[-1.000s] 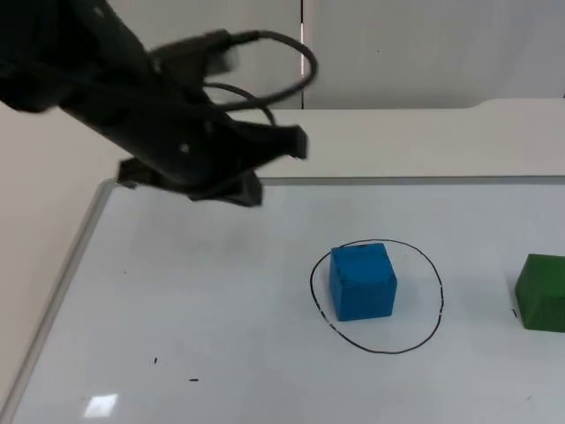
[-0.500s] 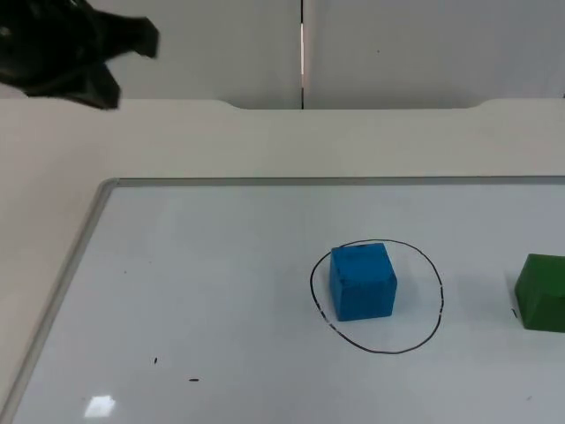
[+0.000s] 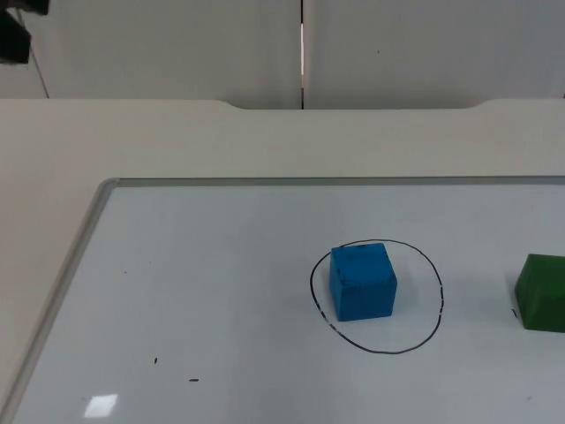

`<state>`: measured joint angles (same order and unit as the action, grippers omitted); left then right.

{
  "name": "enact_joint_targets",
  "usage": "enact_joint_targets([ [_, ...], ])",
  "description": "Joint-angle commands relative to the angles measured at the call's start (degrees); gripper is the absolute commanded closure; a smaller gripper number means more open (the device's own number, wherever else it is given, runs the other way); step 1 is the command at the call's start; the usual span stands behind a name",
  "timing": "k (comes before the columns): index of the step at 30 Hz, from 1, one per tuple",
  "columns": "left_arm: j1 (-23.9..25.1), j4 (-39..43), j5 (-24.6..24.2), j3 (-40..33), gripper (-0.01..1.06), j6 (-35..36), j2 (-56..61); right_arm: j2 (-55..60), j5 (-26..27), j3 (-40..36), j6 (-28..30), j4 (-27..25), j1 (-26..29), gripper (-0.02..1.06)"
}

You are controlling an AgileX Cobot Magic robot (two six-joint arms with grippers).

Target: Push the two cubes into the marked area.

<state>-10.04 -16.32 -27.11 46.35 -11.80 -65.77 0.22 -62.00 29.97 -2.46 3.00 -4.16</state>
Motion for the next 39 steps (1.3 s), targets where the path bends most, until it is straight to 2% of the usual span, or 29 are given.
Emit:
enact_joint_targets([
  [1, 0.2, -1.1, -0.9, -4.4, 1.05, -0.4, 7.8, -0.2, 0.2, -0.4, 0.5, -0.3, 0.3, -0.01],
  [7, 0.2, -1.0, -5.7, -6.8, 1.05, -1.4, 18.7, -0.2, 0.2, -0.4, 0.5, -0.3, 0.3, -0.01],
  [11, 0.2, 1.1, -10.7, -7.2, 1.05, -1.4, 28.4, -0.2, 0.2, -0.4, 0.5, -0.3, 0.3, -0.01],
  [17, 0.2, 1.4, -14.6, -7.2, 1.05, -1.4, 34.5, -0.2, 0.2, -0.4, 0.5, -0.3, 0.3, -0.01],
  [25, 0.2, 5.5, -22.1, -7.4, 1.05, -1.3, 40.5, -0.2, 0.2, -0.4, 0.5, -0.3, 0.3, -0.01],
  [29, 0.2, 5.2, -23.6, -8.9, 1.05, -0.3, 43.6, -0.2, 0.2, -0.4, 0.5, -0.3, 0.3, -0.01],
  [32, 0.2, 5.2, -24.4, -14.0, 1.05, 1.8, 48.4, -0.2, 0.2, -0.4, 0.5, -0.3, 0.3, -0.01],
  [36, 0.2, 5.2, -24.2, -17.8, 1.05, 2.1, 52.1, -0.2, 0.2, -0.4, 0.5, -0.3, 0.3, -0.01],
  [39, 0.2, 5.2, -23.1, -18.0, 1.05, 3.1, 53.7, -0.2, 0.2, -0.4, 0.5, -0.3, 0.3, -0.01],
])
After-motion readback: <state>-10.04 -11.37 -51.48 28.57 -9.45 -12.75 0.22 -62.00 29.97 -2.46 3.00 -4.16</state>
